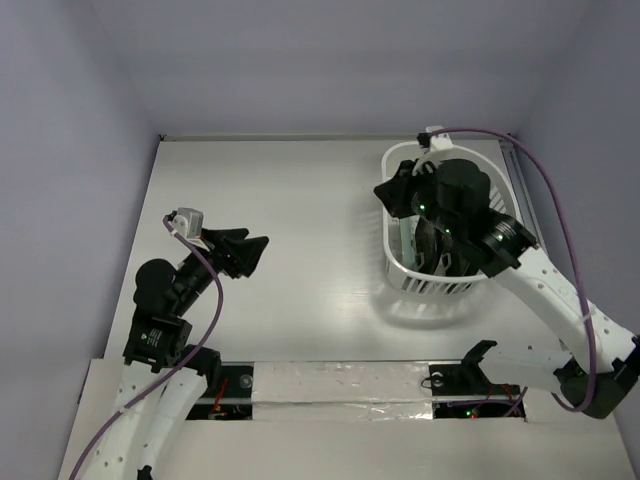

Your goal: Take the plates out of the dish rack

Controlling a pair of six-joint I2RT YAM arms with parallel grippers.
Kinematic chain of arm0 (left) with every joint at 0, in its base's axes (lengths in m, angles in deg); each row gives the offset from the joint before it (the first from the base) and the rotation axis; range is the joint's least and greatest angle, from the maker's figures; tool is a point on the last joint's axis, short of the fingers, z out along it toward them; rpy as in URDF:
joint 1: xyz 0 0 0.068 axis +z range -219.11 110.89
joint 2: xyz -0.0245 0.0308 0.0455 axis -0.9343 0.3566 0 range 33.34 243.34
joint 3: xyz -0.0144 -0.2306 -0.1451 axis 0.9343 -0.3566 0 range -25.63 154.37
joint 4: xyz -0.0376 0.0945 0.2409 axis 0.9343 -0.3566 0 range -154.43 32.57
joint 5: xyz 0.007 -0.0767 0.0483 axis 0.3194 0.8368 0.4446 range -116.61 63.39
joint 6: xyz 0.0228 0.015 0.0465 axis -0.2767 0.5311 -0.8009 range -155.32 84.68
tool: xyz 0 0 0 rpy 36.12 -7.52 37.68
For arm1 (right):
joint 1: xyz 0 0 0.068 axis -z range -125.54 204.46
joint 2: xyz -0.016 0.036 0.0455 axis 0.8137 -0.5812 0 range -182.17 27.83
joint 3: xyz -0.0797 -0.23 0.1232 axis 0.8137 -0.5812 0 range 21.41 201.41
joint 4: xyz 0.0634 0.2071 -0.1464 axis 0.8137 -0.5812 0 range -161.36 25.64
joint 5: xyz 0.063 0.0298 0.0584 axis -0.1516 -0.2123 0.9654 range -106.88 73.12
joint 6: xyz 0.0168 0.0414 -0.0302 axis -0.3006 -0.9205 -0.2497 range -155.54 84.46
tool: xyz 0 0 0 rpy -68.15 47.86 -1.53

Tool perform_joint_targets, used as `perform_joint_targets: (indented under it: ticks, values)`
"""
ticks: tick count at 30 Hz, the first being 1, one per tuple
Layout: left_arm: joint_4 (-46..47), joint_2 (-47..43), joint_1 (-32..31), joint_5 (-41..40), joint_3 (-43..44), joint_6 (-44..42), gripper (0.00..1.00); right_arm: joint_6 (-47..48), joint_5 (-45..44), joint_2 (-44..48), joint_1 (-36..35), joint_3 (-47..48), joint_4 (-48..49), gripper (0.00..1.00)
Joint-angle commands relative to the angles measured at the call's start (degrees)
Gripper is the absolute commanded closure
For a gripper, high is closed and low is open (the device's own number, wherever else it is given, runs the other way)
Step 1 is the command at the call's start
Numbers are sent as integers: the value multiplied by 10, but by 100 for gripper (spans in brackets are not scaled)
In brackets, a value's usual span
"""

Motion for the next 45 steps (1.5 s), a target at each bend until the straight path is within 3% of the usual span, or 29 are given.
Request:
perform_joint_targets:
  ticks: [1, 2, 6, 9, 10, 13, 15, 17, 19, 20, 22, 25, 28, 45]
  values:
    - [10, -2, -1, -2, 25, -10, 44, 33, -152, -20, -30, 66, -75, 93]
    - [10, -3, -1, -9, 25, -11, 44, 34, -180, -26, -30, 80, -84, 100]
    - [-6, -9, -1, -16, 31, -12, 49, 40, -244, -46, -36, 94, -118, 100]
    - [-7, -11, -1, -18, 30, -14, 66, 43, -309, -64, -36, 112, -165, 100]
    - [-5, -10, -1, -19, 28, -15, 79, 43, -324, -79, -36, 116, -189, 100]
    - [-11, -8, -1, -36, 30, -13, 100, 42, -364, -104, -36, 122, -213, 100]
    - [-15, -8, -1, -43, 30, -12, 100, 46, -372, -115, -36, 120, -215, 91]
    - [-16, -7, -1, -45, 30, -13, 100, 47, -388, -130, -36, 113, -210, 67]
    - [-17, -10, -1, -46, 31, -12, 100, 54, -398, -141, -36, 105, -195, 59]
    - [-18, -10, -1, -47, 31, -13, 95, 57, -398, -152, -29, 102, -192, 57]
    - [-18, -15, -1, -47, 30, -13, 80, 57, -394, -163, -23, 101, -184, 57]
    - [-19, -17, -1, -51, 29, -13, 65, 61, -378, -184, -18, 98, -173, 57]
    - [-21, -17, -1, -53, 30, -14, 59, 57, -365, -206, -7, 93, -166, 57]
    - [-23, -19, -1, -52, 30, -15, 57, 20, -310, -241, 10, -25, -105, 55]
